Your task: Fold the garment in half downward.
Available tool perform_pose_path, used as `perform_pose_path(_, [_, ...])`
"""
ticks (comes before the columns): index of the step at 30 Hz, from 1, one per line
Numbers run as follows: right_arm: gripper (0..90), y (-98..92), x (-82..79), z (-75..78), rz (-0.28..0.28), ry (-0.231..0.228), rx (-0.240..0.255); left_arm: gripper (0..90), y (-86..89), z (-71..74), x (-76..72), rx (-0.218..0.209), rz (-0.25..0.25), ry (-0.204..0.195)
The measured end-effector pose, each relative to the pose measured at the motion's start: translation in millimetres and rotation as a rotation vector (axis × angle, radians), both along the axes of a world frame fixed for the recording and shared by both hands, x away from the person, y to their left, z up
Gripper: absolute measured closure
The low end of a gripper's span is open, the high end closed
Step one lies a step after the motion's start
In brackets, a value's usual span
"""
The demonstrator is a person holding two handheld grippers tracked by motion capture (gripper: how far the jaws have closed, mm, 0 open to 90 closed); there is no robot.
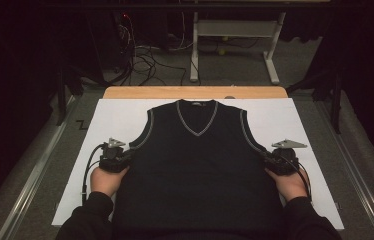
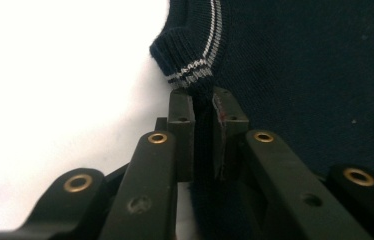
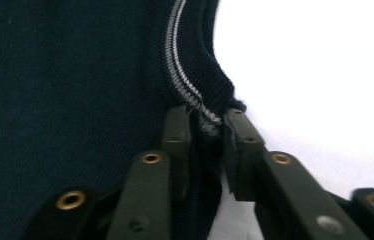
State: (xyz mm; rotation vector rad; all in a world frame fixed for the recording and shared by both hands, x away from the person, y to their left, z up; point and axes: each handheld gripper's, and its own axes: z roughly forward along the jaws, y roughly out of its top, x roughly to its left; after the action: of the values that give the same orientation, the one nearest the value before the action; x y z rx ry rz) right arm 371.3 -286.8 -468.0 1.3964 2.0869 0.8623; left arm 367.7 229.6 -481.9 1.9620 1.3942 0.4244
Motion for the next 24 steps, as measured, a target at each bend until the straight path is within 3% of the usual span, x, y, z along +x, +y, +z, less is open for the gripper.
perform_pose_path(1, [83.9, -1.9, -2.2, 4.7, 0.010, -0.016, 0.031, 78.5, 2.1, 0.4, -0.3, -0.015, 0.000, 0.003])
perform_pose_path(6, [84.3, -3.8, -6.9, 8.9, 0.033, -0.041, 0.050, 78.6, 9.3, 3.5, -3.3, -0.020, -0.014, -0.020])
perform_pose_path(9, [84.5, -5.5, -16.4, 12.2, 0.052, -0.082, 0.080, 78.5, 9.5, 10.5, -16.1, -0.036, -0.038, -0.081])
perform_pose_path(12, [84.5, -6.5, -21.9, 11.9, 0.057, -0.093, 0.087, 78.6, 10.3, 11.3, -26.1, -0.032, -0.042, -0.105])
perform_pose_path(19, [84.6, -13.0, -45.2, 10.5, 0.078, -0.114, 0.108, 78.5, 19.2, 10.4, -57.0, -0.061, -0.086, -0.101])
perform_pose_path(20, [84.6, -14.0, -53.9, 11.2, 0.087, -0.123, 0.108, 78.5, 22.3, 10.7, -65.8, -0.080, -0.096, -0.096])
perform_pose_path(24, [84.6, -17.6, -67.1, 10.2, 0.108, -0.127, 0.116, 78.4, 25.6, 12.3, -77.1, -0.110, -0.101, -0.088])
